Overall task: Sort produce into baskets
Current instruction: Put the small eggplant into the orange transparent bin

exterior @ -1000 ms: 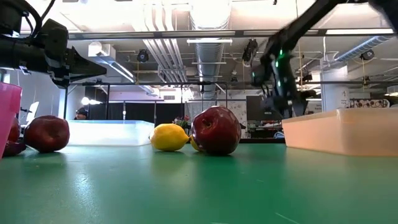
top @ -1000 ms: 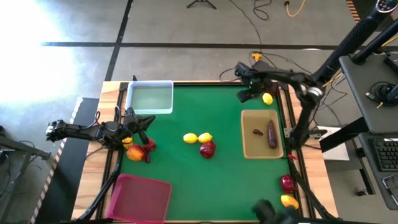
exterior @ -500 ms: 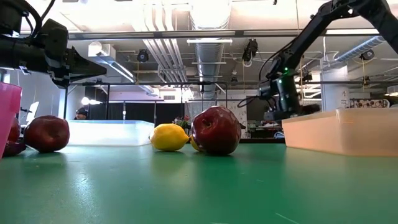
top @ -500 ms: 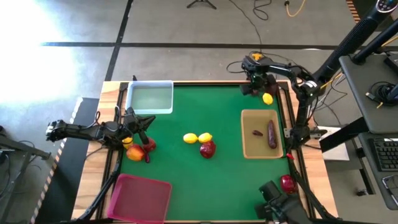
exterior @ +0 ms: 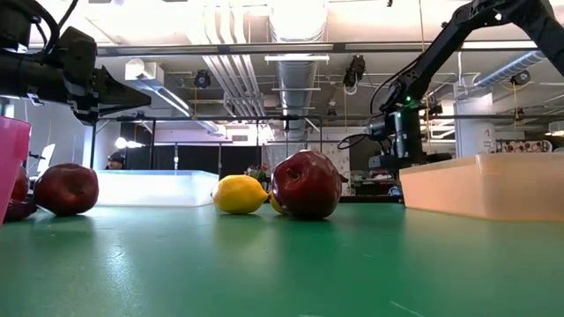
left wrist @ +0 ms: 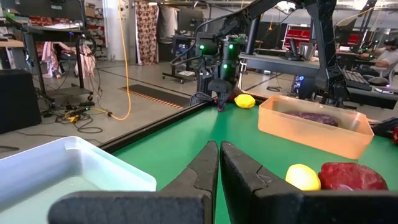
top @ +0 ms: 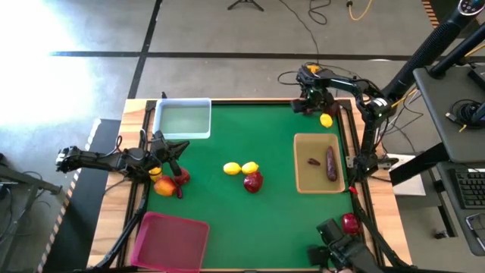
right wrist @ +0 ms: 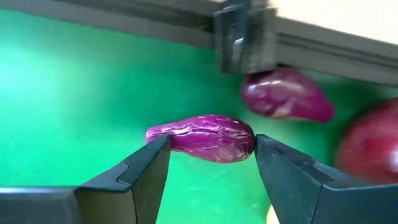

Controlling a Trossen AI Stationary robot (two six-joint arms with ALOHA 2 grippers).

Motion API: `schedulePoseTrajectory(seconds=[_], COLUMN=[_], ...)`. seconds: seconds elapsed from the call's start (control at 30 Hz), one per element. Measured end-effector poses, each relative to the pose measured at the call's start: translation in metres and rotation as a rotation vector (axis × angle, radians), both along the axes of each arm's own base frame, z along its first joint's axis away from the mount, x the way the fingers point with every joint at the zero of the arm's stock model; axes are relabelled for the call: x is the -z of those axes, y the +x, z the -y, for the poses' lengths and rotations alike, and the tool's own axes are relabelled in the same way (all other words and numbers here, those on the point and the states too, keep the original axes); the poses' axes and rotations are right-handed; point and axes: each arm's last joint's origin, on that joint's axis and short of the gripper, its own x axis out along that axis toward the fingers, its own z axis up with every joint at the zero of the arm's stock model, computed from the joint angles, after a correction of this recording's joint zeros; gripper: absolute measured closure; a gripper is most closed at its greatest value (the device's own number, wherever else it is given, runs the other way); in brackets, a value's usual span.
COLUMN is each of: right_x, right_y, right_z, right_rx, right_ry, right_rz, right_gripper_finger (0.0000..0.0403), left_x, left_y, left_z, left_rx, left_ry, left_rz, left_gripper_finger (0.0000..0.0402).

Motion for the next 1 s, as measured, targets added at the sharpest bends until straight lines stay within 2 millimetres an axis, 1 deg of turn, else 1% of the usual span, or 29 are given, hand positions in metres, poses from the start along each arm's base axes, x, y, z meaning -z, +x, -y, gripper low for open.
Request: schedulePoseTrajectory(seconds=[0.17, 0.3, 0.43, 0.53, 0.7, 0.8, 0.87, 1.0], right_x=[0.0, 0.0, -0.001, -0.006, -0.017, -0.022, -0.022, -0.018], right_y=[0.004, 0.009, 0.02, 0.03, 0.043, 0.05, 0.052, 0.056], right_z=[-0.002, -0.006, -0.012, -0.018, -0.027, -0.031, -0.034, -0.038], right_rx=[0.004, -0.036, -0.126, -0.229, -0.454, -0.644, -0.836, -1.27], right_ry=[0.022, 0.051, 0.05, 0.034, -0.003, -0.031, -0.043, -0.065], right_rz=[0.043, 0.088, 0.097, 0.104, 0.112, 0.1, 0.07, -0.05], right_gripper_finger=[0.0164, 0.015, 0.0132, 0.0121, 0.0113, 0.0117, 0.0124, 0.0145], left_x=[0.0, 0.0, 0.0, 0.0, 0.0, 0.0, 0.0, 0.0], left_y=[0.0, 0.0, 0.0, 0.0, 0.0, 0.0, 0.0, 0.0], left_z=[0.0, 0.0, 0.0, 0.0, 0.0, 0.0, 0.0, 0.0], left_rx=[0.0, 0.0, 0.0, 0.0, 0.0, 0.0, 0.0, 0.0], left_ry=[0.0, 0.0, 0.0, 0.0, 0.0, 0.0, 0.0, 0.0], left_rz=[0.0, 0.0, 0.0, 0.0, 0.0, 0.0, 0.0, 0.0], left_gripper_finger=[0.04, 0.04, 0.04, 0.04, 0.04, 0.04, 0.04, 0.04])
